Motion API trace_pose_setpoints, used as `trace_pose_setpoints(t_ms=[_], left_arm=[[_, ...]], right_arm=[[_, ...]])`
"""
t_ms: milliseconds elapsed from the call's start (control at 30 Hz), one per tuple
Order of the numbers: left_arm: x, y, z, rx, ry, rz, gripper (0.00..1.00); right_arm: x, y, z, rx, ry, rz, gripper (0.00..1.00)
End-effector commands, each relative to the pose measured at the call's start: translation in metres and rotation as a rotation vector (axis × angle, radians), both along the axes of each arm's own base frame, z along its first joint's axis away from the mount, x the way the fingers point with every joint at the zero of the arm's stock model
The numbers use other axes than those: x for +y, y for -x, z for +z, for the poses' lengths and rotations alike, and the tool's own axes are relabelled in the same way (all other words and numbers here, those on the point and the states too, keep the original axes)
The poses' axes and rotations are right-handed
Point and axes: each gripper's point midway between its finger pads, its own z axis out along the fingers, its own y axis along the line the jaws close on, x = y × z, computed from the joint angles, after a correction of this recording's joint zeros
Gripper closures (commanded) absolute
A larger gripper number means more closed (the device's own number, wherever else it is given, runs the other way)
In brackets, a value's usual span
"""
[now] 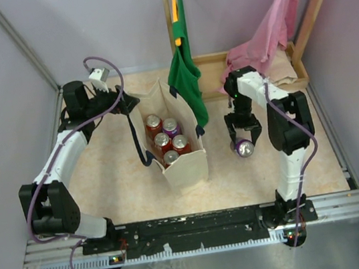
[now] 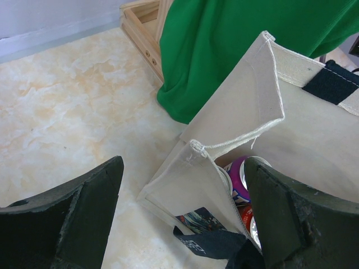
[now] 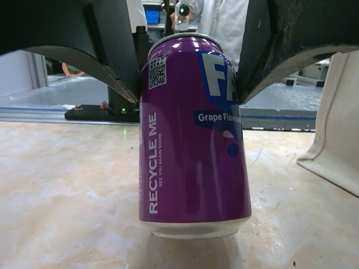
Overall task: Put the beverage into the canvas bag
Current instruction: Adjust the drink at the center of the board.
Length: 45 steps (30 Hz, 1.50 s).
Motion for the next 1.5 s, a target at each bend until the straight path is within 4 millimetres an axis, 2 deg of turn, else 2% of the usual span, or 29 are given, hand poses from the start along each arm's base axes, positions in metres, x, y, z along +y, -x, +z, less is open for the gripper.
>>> trace_pose_setpoints(t_ms=[0, 233, 600, 800, 1067, 1333, 1467], left_arm=[[0.001, 0.000, 0.006, -0.030, 0.009, -0.005, 0.06], [0.000, 0.000, 0.007, -0.031, 0.015, -0.002, 0.06], [0.001, 0.002, 0.007, -0.034, 0.017, 0.005, 0.06], [0.002, 0.003, 0.008, -0.038, 0.014, 0.009, 0.06], [0.002, 0.004, 0.006, -0.034, 0.013, 0.006, 0.06], [0.002, 0.004, 0.008, -0.037, 0.012, 0.003, 0.06], [0.002, 0.004, 0.009, -0.037, 0.009, 0.001, 0.06]], right_arm=[[-0.002, -0.017, -0.001, -0.034, 0.028, 0.042, 0.86], [0.005, -0.046, -0.015, -0.042, 0.028, 0.038, 0.85], [0.005, -0.075, -0.026, -0.087, 0.066, 0.046, 0.52], [0.006, -0.093, -0.023, -0.139, 0.079, 0.045, 0.40], [0.002, -0.112, -0.002, -0.282, 0.107, 0.009, 0.18], [0.002, -0.136, 0.040, -0.530, 0.108, -0.078, 0.18], [0.001, -0.125, 0.058, -0.585, 0.101, -0.102, 0.19]])
